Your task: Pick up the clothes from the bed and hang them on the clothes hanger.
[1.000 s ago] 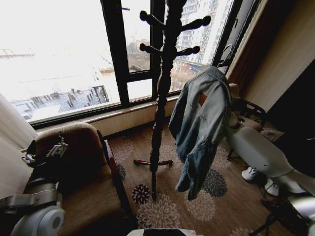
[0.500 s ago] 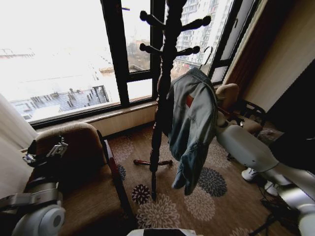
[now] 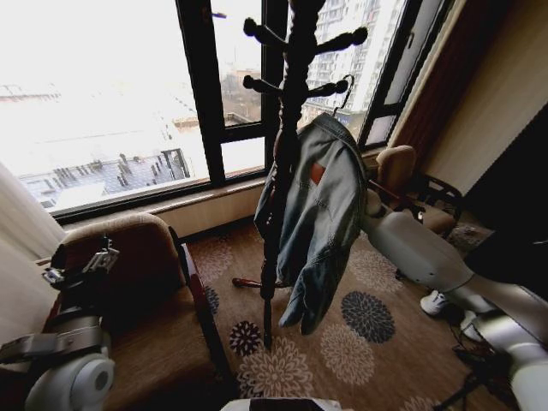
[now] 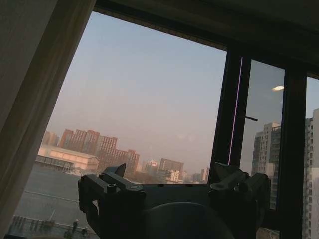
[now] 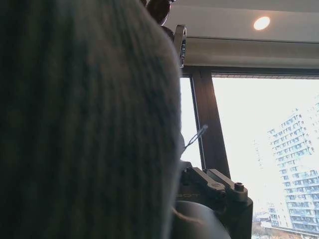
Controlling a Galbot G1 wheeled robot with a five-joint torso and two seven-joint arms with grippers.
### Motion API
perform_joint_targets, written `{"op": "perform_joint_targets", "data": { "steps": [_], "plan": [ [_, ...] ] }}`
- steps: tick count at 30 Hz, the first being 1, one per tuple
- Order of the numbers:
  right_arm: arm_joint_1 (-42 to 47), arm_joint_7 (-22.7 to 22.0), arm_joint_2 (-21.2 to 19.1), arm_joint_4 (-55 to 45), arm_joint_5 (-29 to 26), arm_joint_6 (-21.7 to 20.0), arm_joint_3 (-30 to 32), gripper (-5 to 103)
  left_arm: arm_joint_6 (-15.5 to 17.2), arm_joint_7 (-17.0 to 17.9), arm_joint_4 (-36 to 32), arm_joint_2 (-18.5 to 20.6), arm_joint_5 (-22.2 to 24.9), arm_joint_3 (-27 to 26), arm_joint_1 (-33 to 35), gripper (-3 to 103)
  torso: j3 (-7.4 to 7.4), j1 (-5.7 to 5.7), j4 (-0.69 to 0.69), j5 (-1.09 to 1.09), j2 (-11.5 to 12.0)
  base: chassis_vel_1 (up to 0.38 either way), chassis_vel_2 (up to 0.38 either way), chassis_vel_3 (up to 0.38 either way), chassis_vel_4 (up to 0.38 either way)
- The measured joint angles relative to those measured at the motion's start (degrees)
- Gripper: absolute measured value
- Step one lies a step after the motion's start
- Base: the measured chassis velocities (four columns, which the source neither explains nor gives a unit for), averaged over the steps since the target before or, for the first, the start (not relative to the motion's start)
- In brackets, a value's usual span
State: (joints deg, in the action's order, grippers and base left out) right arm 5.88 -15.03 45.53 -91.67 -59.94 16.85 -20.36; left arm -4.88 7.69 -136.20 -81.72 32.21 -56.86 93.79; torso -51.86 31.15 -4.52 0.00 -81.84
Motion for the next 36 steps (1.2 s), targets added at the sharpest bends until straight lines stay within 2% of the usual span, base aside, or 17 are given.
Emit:
{"op": "perform_joint_targets", "data": {
  "steps": [8, 23, 36],
  "plan": [
    [-0.49, -0.76, -0.75, -1.27, 0.00, -0.82, -1.06, 21, 0.00, -0.11, 0.14, 0.17, -0.06, 0.19, -0.16, 100, 0.00, -0.01, -0.02, -0.01, 0.00, 0.000, 0.000, 0.000, 0.000],
    [-3.65, -2.37, 1.23, 0.44, -0.32, -1.34, -4.46, 21, -0.19, -0.22, -0.15, 0.48, 0.26, -0.38, 0.20, 100, 0.00, 0.00, -0.01, -0.01, 0.00, 0.000, 0.000, 0.000, 0.000],
    [-2.07, 0.60, -1.64, -6.51, -1.59, -0.01, -3.65, 21, -0.20, -0.39, -0.12, 0.23, 0.14, 0.06, -0.07, 100, 0.00, 0.00, 0.02, 0.00, 0.00, 0.000, 0.000, 0.000, 0.000]
  ]
}}
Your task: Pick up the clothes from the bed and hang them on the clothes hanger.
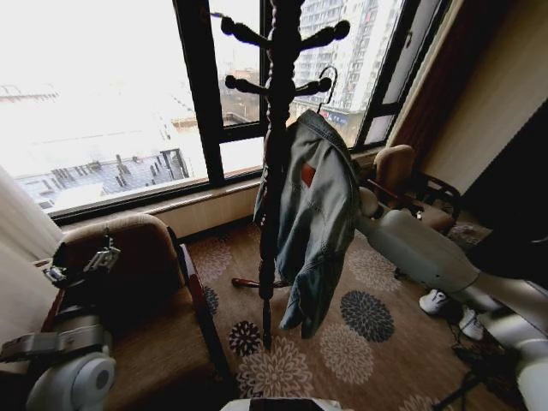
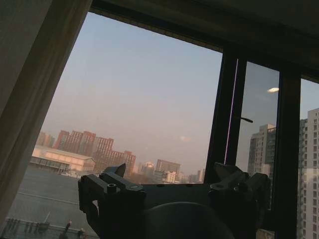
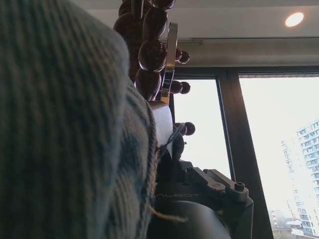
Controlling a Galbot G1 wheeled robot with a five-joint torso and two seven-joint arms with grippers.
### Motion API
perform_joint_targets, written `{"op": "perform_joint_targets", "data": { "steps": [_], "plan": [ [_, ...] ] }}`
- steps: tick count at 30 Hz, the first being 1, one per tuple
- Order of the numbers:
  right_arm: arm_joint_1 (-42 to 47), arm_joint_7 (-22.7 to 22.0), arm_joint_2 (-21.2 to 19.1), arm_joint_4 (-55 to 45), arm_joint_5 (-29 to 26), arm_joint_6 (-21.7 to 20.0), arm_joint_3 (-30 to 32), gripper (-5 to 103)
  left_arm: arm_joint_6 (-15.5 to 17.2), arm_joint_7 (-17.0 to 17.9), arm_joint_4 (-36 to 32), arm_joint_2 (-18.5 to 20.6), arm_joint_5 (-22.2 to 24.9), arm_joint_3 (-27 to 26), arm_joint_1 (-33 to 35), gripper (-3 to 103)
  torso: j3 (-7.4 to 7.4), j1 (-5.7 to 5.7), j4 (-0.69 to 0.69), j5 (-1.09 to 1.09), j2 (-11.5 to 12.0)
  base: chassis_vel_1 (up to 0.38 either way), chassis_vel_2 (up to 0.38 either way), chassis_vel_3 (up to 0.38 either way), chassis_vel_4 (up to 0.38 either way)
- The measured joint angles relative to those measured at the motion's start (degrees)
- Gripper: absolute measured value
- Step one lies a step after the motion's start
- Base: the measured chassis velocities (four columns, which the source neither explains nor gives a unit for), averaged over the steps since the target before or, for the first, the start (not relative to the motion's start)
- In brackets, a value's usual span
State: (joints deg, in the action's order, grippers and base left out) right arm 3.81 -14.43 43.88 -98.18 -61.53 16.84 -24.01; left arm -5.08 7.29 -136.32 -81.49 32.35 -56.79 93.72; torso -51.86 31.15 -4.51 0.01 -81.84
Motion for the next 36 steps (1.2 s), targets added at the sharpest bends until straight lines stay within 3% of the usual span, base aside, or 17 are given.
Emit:
{"op": "perform_joint_targets", "data": {
  "steps": [17, 27, 29, 36],
  "plan": [
    [4.48, 0.61, -3.97, -4.52, 0.45, 0.22, 4.12, 21, -0.08, -0.23, -0.89, -0.53, -0.52, 0.35, 0.64, 100, 0.00, 0.00, -0.04, -0.02, 0.00, 0.000, 0.000, 0.000, 0.000],
    [6.17, -5.99, -4.51, -4.49, 2.44, -1.38, 6.59, 21, -0.15, -0.42, -1.13, -0.80, -0.82, 0.58, 0.84, 100, 0.00, -0.01, 0.03, -0.01, 0.00, 0.000, 0.000, 0.000, 0.000],
    [7.06, -9.65, -4.37, -4.58, 2.59, -2.49, 8.06, 20, -0.20, -0.52, -1.21, -0.81, -0.83, 0.55, 0.95, 100, 0.00, -0.01, 0.01, -0.01, 0.00, 0.000, 0.000, 0.000, 0.000],
    [8.01, -14.39, -4.03, -5.08, 2.31, -4.03, 9.51, 20, -0.27, -0.69, -1.25, -0.86, -0.83, 0.51, 0.98, 100, 0.00, -0.01, -0.01, -0.01, 0.00, 0.000, 0.000, 0.000, 0.000]
  ]
}}
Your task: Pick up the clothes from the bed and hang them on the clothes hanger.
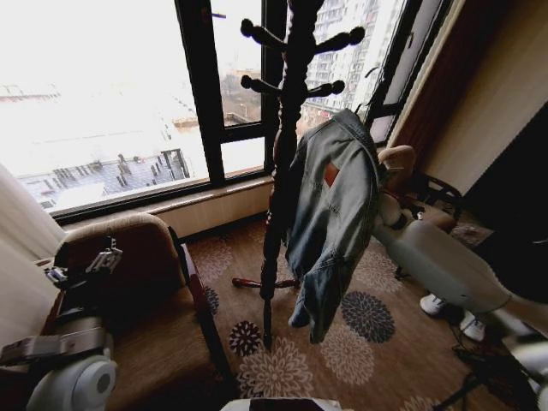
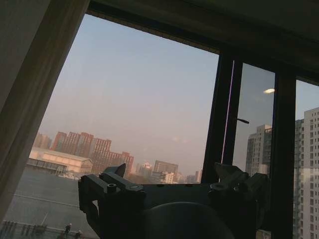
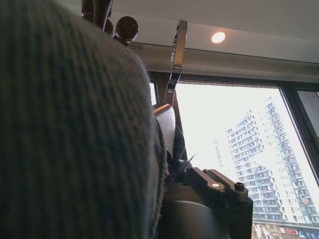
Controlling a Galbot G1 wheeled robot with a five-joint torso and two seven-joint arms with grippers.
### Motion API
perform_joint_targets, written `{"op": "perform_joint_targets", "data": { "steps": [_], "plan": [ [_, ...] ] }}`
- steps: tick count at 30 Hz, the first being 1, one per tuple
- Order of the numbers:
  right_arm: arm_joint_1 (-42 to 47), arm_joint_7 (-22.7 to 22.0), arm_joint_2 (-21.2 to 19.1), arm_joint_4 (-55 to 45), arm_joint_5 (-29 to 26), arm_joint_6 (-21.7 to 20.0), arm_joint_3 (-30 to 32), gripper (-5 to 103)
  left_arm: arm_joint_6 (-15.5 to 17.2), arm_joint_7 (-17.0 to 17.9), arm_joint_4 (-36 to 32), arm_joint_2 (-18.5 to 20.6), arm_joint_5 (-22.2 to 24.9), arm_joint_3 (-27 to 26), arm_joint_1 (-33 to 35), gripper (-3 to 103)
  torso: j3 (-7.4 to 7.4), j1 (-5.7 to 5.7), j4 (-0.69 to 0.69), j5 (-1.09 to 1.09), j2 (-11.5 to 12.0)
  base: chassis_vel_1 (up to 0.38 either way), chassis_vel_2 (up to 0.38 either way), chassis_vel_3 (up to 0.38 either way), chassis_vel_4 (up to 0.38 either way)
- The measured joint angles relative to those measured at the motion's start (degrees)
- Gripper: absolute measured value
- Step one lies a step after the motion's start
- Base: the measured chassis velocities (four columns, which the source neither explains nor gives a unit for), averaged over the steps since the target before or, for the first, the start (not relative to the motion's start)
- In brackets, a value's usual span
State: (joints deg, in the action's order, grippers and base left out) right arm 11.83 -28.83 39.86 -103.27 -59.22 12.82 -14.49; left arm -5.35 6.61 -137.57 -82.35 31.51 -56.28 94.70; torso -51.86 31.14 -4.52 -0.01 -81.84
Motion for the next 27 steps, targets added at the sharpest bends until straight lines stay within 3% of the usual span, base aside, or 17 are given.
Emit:
{"op": "perform_joint_targets", "data": {
  "steps": [8, 19, 27],
  "plan": [
    [-1.37, -5.53, 0.63, -1.98, -2.76, -2.09, -0.47, 20, -0.16, -0.13, 0.09, -0.04, -0.03, -0.07, -0.04, 100, 0.00, 0.00, 0.00, 0.02, 0.00, 0.000, 0.000, 0.000, 0.000],
    [-5.00, -20.21, 3.41, -4.00, -8.94, -6.51, -3.40, 20, -0.53, -0.35, 0.51, 0.06, -0.01, -0.51, -0.12, 100, 0.00, 0.00, 0.00, 0.01, 0.00, 0.000, 0.000, 0.000, 0.000],
    [-8.60, -18.67, 3.82, -3.33, -11.83, -6.65, -6.64, 20, -0.56, -0.49, 0.83, 0.05, -0.31, -0.13, -0.39, 100, 0.00, 0.00, 0.00, 0.01, 0.00, 0.000, 0.000, 0.000, 0.000]
  ]
}}
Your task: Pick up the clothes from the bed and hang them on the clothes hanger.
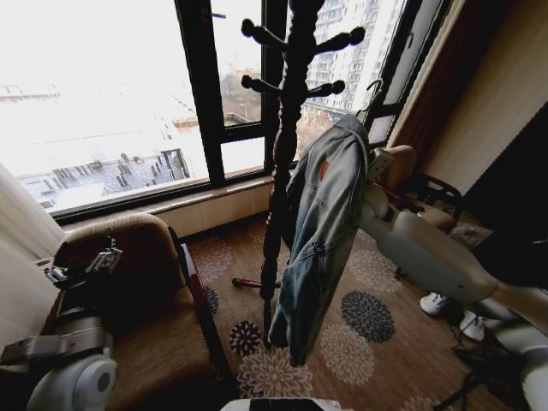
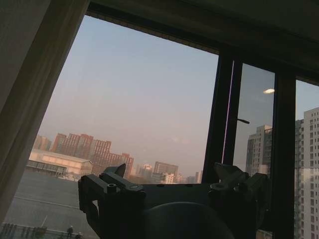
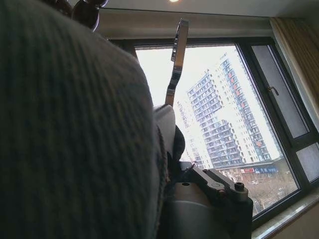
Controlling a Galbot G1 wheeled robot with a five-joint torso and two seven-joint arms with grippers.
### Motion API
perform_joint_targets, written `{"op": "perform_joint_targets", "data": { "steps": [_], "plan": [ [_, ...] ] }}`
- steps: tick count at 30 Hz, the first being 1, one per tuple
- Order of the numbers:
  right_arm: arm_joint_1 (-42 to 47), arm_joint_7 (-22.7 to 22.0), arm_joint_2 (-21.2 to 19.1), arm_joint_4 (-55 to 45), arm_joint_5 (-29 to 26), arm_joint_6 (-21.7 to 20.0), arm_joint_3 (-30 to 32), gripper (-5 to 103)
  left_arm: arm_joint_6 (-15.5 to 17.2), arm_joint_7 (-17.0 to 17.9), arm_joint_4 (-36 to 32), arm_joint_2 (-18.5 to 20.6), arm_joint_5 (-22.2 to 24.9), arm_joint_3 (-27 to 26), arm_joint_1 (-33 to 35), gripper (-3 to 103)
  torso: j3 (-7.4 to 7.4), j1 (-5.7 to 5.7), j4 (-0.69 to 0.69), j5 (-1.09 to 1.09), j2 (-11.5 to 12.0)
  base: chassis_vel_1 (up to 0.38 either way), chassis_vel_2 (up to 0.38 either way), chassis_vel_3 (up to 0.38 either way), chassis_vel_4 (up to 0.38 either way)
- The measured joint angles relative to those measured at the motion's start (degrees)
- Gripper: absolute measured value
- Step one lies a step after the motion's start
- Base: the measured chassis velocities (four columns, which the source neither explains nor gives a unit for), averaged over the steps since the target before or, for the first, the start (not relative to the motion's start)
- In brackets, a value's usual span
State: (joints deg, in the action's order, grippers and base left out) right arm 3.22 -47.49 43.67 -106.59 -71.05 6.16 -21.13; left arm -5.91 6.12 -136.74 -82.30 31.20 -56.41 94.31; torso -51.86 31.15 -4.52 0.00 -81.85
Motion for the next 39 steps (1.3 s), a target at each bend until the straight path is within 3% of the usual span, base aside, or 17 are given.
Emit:
{"op": "perform_joint_targets", "data": {
  "steps": [16, 27, 39],
  "plan": [
    [-8.16, -3.85, 2.20, 0.22, -4.53, -4.37, -8.45, 20, -0.27, -0.06, 0.51, 0.39, 0.51, -0.32, -0.51, 100, 0.00, 0.01, 0.00, 0.00, 0.00, 0.000, 0.000, 0.000, 0.000],
    [-11.20, -4.63, 0.00, -6.53, -7.01, -5.84, -11.04, 20, -0.31, -0.13, 1.12, 0.51, 0.51, -0.07, -1.06, 100, 0.00, 0.02, -0.04, -0.02, 0.00, 0.000, 0.000, 0.000, 0.000],
    [-11.22, -3.90, -3.09, -12.97, -8.51, -6.07, -10.86, 20, -0.35, -0.22, 1.35, 0.24, 0.24, 0.41, -1.32, 100, 0.01, -0.01, 0.04, 0.01, 0.00, 0.000, 0.000, 0.000, 0.000]
  ]
}}
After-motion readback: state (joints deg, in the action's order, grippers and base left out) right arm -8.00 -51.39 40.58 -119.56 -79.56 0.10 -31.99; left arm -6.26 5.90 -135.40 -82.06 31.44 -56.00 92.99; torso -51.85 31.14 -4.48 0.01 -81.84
